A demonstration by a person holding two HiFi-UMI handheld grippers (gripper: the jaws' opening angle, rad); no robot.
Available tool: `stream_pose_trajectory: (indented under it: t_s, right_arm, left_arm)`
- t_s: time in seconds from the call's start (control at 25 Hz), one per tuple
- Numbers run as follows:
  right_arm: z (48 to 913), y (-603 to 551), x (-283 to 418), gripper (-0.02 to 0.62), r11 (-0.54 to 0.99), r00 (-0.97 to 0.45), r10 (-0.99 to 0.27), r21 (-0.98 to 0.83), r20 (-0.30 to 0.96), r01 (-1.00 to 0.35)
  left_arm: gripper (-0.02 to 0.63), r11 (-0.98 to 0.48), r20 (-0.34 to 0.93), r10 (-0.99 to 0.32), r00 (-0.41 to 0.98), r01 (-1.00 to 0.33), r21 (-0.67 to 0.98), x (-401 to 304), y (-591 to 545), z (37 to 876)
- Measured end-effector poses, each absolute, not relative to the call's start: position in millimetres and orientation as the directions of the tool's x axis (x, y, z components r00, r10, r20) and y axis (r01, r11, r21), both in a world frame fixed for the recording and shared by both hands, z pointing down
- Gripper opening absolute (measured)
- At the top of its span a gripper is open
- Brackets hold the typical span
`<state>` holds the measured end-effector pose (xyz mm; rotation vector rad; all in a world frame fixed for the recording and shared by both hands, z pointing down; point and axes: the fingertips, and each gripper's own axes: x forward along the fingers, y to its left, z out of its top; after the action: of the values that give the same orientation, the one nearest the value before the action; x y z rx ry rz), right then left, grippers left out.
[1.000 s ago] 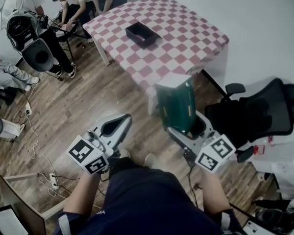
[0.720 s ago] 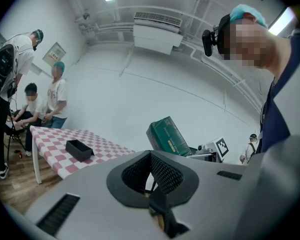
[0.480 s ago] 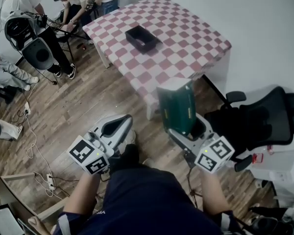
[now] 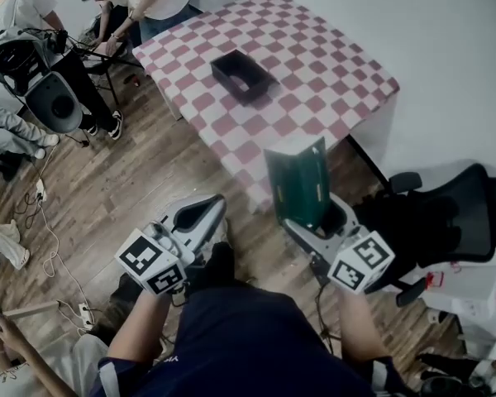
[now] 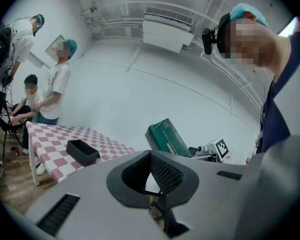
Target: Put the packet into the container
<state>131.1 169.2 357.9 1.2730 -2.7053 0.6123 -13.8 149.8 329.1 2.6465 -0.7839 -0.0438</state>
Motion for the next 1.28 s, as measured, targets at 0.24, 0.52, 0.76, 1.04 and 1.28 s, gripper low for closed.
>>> stream_pose_trajectory:
  t_s: [0.24,0.52,0.76,1.04,1.28]
  right_arm:
    - [369.2,97.8,114.0,0.416,0.559,-0.644,-0.716,-0.332,0.269,-0.76]
    - [371.2,16.5,93.1,0.416,0.524,-0.616,-0.729,-0.337,0.299,-0.782]
    - [374.1,-42.9,78.9,0.416,0.503,-0.593,-0.737,-0.323,0.325,-0.802]
    - [380.7,-97.9,68.6,0.416,0.49,-0.574,-0.735,-0.3,0.362,-0.818]
    - [392.3,-145.3,69.2,0.416,0.496,-0.567,-0.721,-0.275,0.399,-0.824]
  left_arm:
    - [0.025,-0.766,0.089,-0.521,0.849,-0.512,0.388,-29.3,77.6,339.5]
    - [0.025,-0.776,0.095,-0.493,0.865,-0.486,0.402,-49.6,-7.8,342.4]
    - [0.025,-0.785,0.094,-0.474,0.876,-0.468,0.406,-64.6,-67.6,343.9]
    - [0.025,-0.779,0.098,-0.457,0.884,-0.451,0.435,-78.7,-118.1,356.7]
    - [0.025,-0.769,0.109,-0.453,0.885,-0.45,0.454,-75.5,-153.2,368.6]
